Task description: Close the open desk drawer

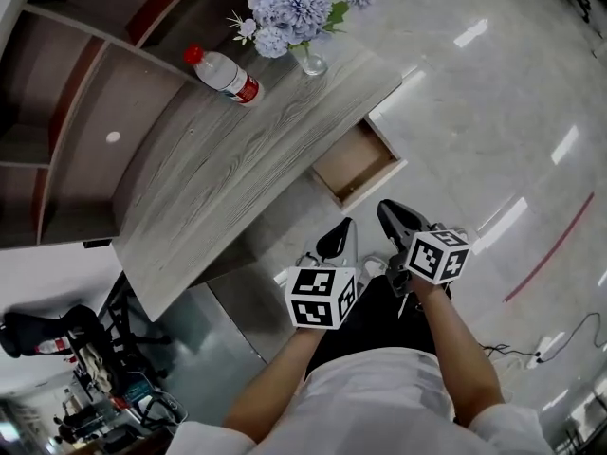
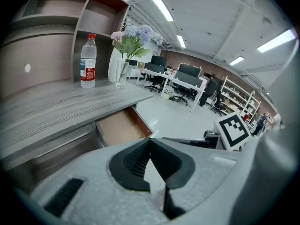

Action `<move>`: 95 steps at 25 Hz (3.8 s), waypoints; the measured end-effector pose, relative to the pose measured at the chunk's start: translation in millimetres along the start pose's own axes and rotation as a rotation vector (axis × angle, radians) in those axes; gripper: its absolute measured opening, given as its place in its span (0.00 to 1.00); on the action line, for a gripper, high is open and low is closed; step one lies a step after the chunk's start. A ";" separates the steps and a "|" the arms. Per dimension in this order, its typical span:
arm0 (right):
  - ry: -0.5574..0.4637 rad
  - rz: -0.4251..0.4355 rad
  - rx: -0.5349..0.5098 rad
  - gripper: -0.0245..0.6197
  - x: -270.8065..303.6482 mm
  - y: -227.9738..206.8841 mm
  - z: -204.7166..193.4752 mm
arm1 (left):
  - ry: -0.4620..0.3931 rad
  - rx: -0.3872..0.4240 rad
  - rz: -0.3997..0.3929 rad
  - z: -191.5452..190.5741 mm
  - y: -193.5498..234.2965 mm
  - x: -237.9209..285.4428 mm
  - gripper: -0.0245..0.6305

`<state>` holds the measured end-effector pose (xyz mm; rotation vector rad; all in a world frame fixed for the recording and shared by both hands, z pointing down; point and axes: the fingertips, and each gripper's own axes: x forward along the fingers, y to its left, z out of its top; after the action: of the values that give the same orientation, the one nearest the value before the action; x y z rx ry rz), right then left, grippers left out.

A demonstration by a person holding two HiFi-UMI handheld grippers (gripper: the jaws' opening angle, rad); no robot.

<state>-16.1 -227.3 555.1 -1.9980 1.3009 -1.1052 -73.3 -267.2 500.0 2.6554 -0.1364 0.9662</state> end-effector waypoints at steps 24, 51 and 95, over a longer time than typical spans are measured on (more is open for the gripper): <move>-0.096 0.027 0.416 0.36 62.9 -76.0 -29.1 | 0.096 0.022 -0.018 -20.6 31.5 55.4 0.04; -0.119 0.034 0.513 0.41 86.7 -70.3 -30.0 | 0.094 0.023 0.015 -15.9 43.1 53.0 0.04; -0.135 0.185 0.405 0.41 135.8 -23.4 25.0 | 0.065 0.026 0.057 5.6 70.6 48.7 0.04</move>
<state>45.2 -341.8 607.7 -1.5916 1.0677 -1.0310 -46.2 -335.0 545.3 2.6527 -0.1866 1.0780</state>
